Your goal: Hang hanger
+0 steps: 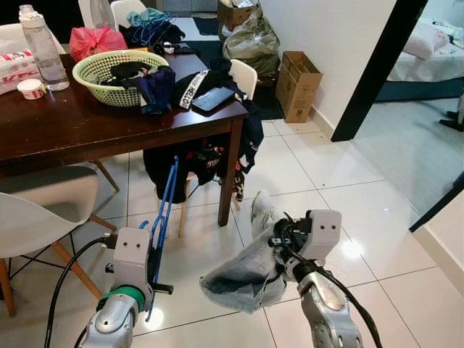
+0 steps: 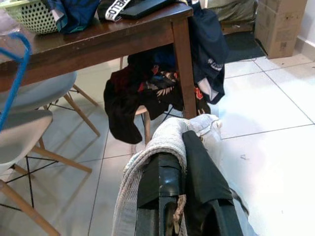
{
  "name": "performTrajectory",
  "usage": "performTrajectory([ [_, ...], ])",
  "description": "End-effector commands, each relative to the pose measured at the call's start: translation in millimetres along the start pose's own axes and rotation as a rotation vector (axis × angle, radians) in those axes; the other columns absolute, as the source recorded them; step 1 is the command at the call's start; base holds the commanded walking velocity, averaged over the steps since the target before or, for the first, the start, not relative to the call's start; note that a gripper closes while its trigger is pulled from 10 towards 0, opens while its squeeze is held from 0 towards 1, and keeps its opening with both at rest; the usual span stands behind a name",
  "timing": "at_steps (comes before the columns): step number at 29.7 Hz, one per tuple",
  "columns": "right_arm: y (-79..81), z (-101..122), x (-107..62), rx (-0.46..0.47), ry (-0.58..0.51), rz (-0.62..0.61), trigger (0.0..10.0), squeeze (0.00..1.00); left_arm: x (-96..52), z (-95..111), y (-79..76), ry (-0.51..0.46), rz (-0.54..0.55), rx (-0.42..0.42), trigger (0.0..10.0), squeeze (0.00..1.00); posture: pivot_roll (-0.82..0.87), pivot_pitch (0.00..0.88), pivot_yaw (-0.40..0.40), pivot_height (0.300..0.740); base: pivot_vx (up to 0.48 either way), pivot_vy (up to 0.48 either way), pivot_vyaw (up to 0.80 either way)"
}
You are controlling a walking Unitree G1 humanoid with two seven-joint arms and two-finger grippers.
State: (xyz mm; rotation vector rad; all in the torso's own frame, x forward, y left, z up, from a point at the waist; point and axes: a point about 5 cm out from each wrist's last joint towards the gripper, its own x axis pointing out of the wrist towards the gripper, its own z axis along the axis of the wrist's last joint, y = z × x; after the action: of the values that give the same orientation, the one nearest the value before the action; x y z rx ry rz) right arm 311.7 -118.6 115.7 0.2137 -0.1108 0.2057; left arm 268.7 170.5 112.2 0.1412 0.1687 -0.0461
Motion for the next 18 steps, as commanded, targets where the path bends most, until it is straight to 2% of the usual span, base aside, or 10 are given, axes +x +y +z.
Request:
performTrajectory([
  [1,2.0,-1,-1.7,-0.008,-0.001,0.015,10.0,0.0,-5.3,8,-2.9,-0.043,-0.035,0.067,10.0,0.0,0.0,0.094,0.029,0.74,0.0,0.0,0.0],
  [3,9.3,11,3.0,-0.038,-0.06,0.05,10.0,0.0,-8.3,33,-3.2,-0.148,-0.047,0.155,10.0,0.0,0.01,0.092,0.029,0.74,0.0,0.0,0.0],
  [5,14.3,20,6.4,-0.054,-0.1,0.073,10.0,0.0,-9.0,43,-2.9,-0.188,-0.038,0.167,10.0,0.0,0.01,0.091,0.03,0.74,0.0,0.0,0.0],
  [8,17.6,24,8.1,-0.062,-0.12,0.087,10.0,0.0,-9.5,48,-2.8,-0.205,-0.034,0.163,10.0,0.0,0.01,0.091,0.03,0.74,0.0,0.0,0.0],
  [11,27.1,38,13.0,-0.064,-0.176,0.117,10.0,0.0,-10.5,59,-2.5,-0.236,-0.019,0.141,10.0,0.0,0.01,0.086,0.034,0.74,0.0,0.0,0.0],
  [14,28.4,40,13.8,-0.063,-0.185,0.119,10.0,0.0,-10.7,61,-2.4,-0.238,-0.016,0.136,10.0,0.0,0.01,0.086,0.034,0.74,0.0,0.0,0.0],
  [18,37.2,50,18.0,-0.042,-0.221,0.132,10.0,0.0,-10.2,65,-2.4,-0.245,-0.018,0.09,10.0,0.0,0.0,0.06,0.042,0.74,0.0,0.0,0.0],
])
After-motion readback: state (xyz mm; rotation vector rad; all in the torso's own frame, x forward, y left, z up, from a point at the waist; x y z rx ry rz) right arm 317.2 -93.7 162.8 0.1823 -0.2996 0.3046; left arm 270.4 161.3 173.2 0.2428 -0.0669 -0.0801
